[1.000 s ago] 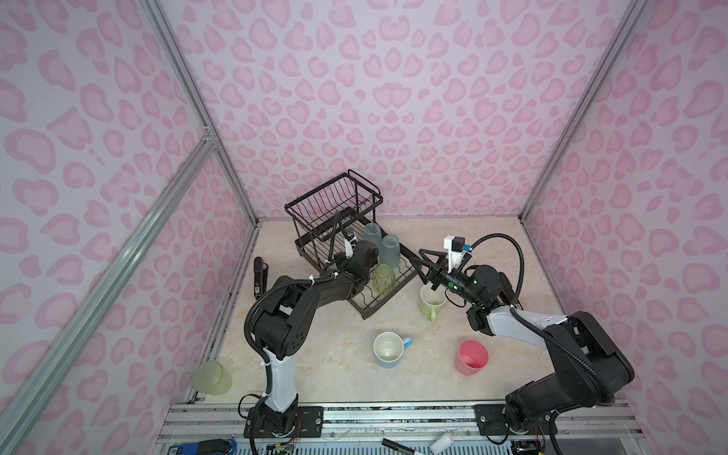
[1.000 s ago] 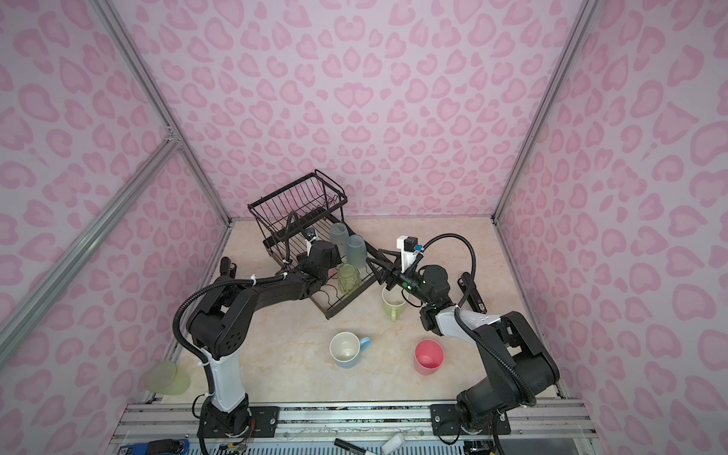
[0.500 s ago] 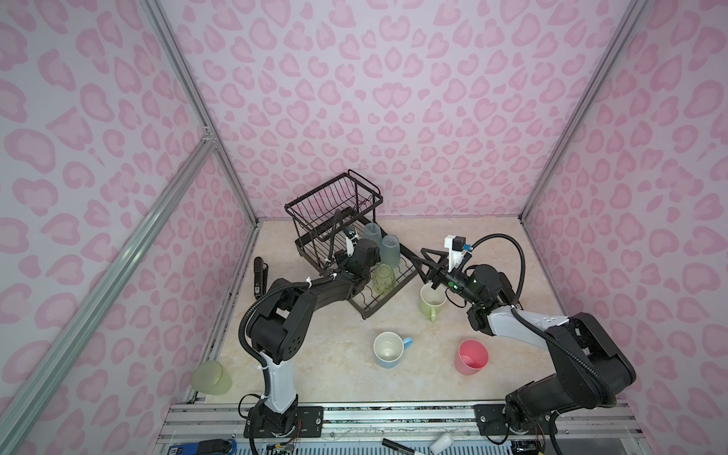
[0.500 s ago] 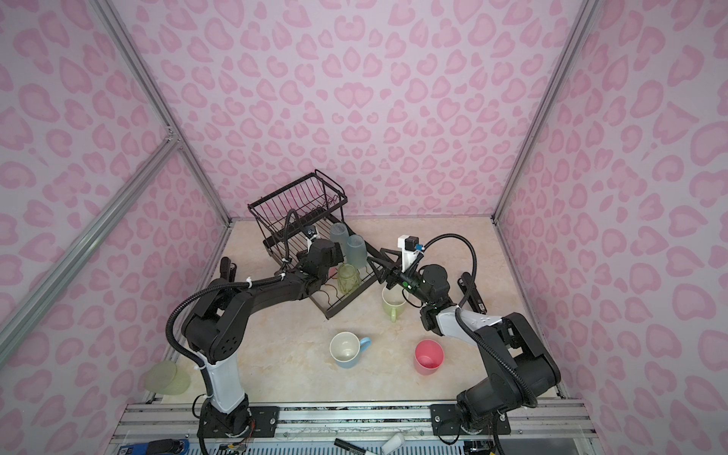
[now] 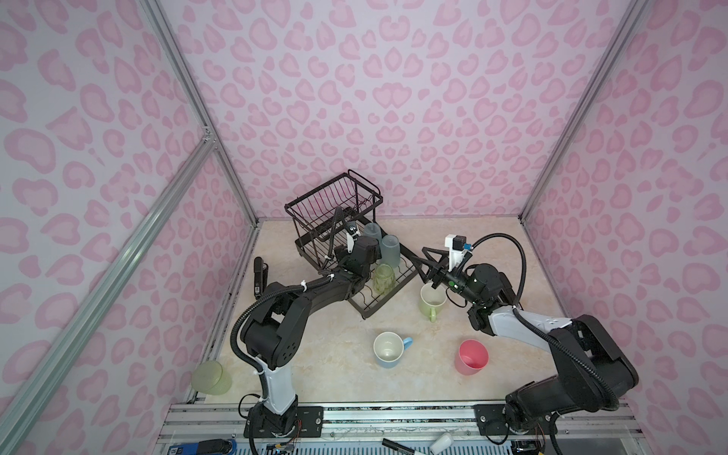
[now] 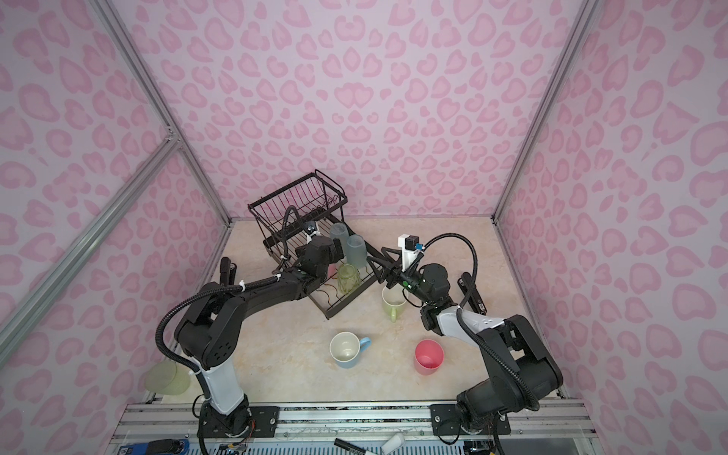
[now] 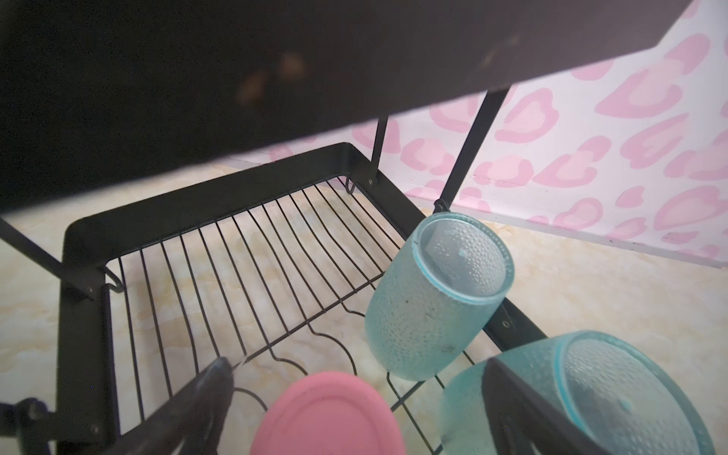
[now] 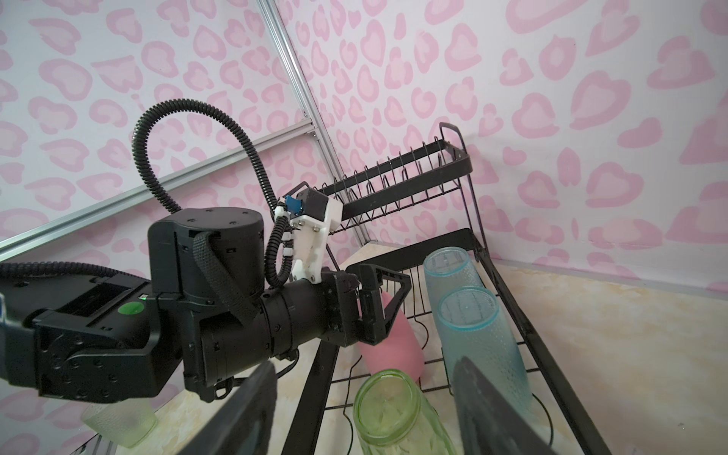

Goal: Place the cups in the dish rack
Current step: 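Lower the pink cup upside down into the rack's lower tier with the left gripper, then open the left gripper while the right gripper moves over the green mug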

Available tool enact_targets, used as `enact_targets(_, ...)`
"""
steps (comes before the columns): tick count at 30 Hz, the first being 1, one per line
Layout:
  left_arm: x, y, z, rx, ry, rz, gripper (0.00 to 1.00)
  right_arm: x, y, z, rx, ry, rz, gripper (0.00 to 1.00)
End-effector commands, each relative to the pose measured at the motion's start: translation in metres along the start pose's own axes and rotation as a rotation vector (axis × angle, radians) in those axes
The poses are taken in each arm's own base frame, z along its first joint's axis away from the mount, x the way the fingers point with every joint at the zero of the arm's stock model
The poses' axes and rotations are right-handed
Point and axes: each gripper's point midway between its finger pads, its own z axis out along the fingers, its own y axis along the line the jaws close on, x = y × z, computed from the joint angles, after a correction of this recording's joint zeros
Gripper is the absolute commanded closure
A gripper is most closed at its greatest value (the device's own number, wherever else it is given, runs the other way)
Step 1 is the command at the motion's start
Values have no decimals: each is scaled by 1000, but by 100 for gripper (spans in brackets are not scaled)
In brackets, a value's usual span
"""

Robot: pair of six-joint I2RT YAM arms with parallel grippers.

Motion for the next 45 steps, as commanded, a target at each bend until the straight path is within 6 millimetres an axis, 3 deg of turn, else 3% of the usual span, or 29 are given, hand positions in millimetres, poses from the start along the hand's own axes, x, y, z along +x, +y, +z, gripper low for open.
enact_targets(1,-18,-5,-8,10,-41,0,0,-7,2,1,-2,-21,-16,30)
enact_targets(13,-41,-21,-31,61,-85,33,0,-10,3,-5,18,-32,-30,29)
enact_targets(29,-64,-32,-79,164,-84,58,0,-24,-4,-17,134,-56,-37,31)
enact_targets(34,-66,-37,-99,220,-48,98,0,-28,-22,-26,284,-24,-12,33)
enact_targets(40,-70,-41,-134,328,26,117,0,-27,-63,-58,634,82,33,36)
enact_targets(45,-64,-32,-159,361,124,162,0,-14,-72,-85,805,253,28,38)
